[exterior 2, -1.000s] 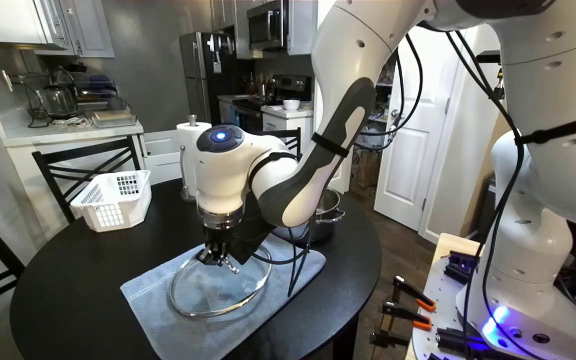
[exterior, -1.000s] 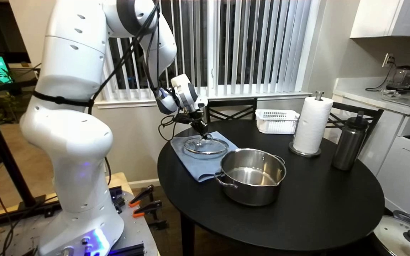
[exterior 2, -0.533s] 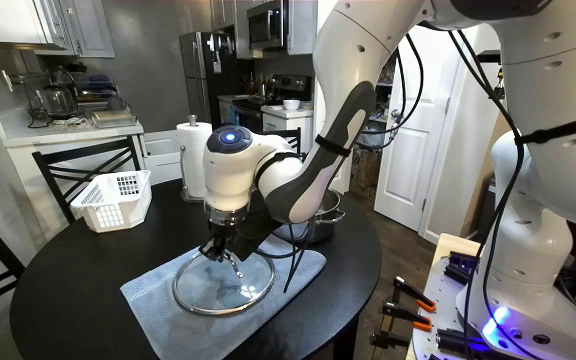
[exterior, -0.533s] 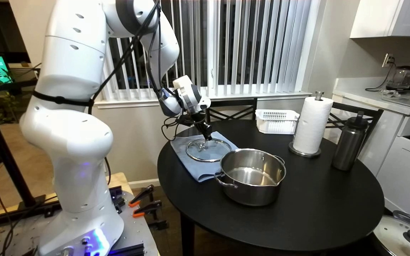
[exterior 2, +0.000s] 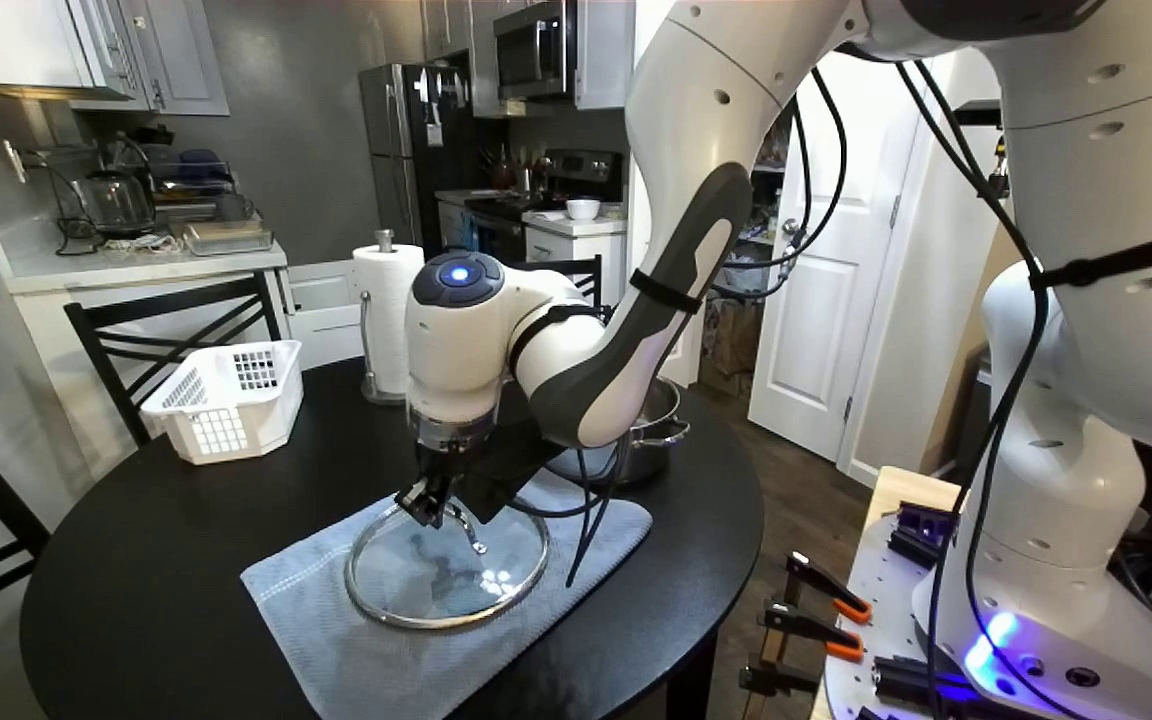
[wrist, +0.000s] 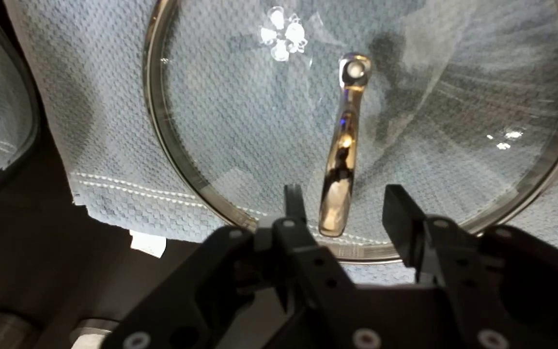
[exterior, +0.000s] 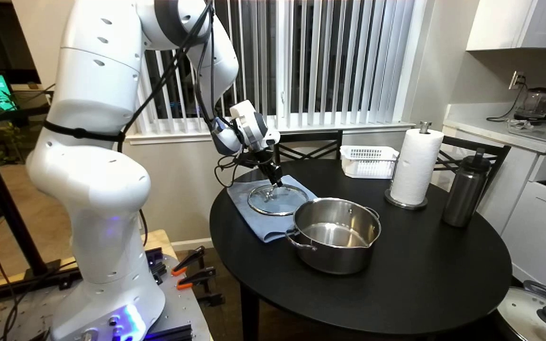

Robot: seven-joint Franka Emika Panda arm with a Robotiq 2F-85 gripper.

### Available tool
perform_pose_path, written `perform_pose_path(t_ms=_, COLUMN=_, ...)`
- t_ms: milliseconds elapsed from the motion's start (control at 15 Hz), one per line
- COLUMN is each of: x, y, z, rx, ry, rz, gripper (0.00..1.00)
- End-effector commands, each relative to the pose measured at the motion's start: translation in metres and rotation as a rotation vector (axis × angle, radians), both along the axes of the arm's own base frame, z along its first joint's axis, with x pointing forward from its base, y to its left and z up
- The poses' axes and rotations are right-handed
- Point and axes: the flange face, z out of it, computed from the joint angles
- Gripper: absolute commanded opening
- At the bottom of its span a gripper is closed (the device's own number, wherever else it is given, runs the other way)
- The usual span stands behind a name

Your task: Pick up the clear pan lid and put it on the blue towel

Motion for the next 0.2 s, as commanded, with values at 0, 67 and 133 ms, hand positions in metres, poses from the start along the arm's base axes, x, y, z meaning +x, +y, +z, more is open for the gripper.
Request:
perform_pose_path(t_ms=0, x=0.0002, y=0.0001, z=0.0007, rx=0.0, ry=0.001, rz=0.0, gripper=0.48)
perform_pose_path(t_ms=67, x=0.0002, y=0.0001, z=0.0007, rx=0.0, ry=0.001, rz=0.0, gripper=0.48)
perform_pose_path(t_ms=133, x=0.0002, y=0.0001, z=0.0007, rx=0.0, ry=0.001, rz=0.0, gripper=0.48)
